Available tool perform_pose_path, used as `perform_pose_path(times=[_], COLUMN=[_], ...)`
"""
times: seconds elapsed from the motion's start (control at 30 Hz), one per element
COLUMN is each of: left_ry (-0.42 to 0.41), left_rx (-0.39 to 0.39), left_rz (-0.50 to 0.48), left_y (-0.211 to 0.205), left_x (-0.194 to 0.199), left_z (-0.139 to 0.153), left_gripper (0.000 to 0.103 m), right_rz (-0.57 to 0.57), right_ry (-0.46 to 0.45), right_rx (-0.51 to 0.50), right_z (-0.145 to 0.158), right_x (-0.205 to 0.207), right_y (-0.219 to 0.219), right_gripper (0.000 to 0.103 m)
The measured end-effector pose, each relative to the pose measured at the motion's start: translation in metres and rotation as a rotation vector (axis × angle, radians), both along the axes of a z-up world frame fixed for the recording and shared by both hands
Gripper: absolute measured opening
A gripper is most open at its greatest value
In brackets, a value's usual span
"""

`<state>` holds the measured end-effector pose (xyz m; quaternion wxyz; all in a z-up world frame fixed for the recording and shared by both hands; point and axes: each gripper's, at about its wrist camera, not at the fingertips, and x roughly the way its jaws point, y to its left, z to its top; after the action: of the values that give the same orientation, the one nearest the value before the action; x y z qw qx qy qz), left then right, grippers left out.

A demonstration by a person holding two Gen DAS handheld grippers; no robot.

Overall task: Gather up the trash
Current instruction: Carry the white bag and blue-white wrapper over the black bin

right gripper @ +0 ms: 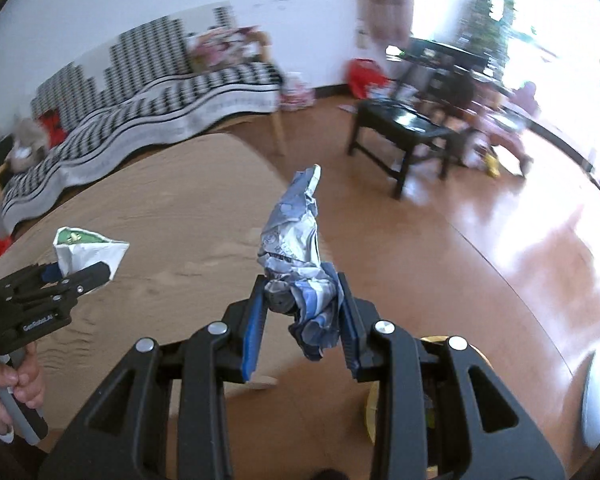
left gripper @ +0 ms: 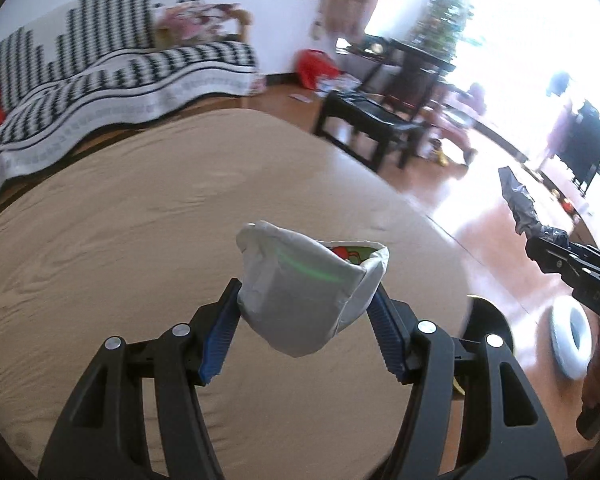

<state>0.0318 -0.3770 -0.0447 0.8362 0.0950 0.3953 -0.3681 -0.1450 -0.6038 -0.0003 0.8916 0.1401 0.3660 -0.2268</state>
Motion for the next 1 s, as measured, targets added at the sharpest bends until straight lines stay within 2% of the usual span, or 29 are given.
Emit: perform_pose_path(times=[0.3, 0.5, 0.77, 1.0], left_ry=[0.033, 0.057, 0.159, 0.179], left_rx=[-0.004, 0.009, 0.063, 0.088], left_rz=[-0.195, -0.307, -0.429, -0.475], left_y=[-0.101, -0.146, -0.185, -0.199], left_x=[-0.077, -0.123, -0.167, -0.179], left_z=[-0.017, -0.034, -0.074, -0.086], left_gripper=[0.061, 0.061, 0.061, 0.061], right_rz=[-0.194, -0.297, -0.390, -0.395], right_ry=[0.004, 0.034, 0.132, 0.140], right_rx=[0.105, 0.182, 0.333, 0.343], right_z=[-0.021, -0.041, -0.078, -0.077], right_x=[-0.111, -0.160, -0.197, -0.192], right_y=[-0.081, -0.116, -0.140, -0.147], right_gripper=[0.033, 0.033, 0.033, 0.034])
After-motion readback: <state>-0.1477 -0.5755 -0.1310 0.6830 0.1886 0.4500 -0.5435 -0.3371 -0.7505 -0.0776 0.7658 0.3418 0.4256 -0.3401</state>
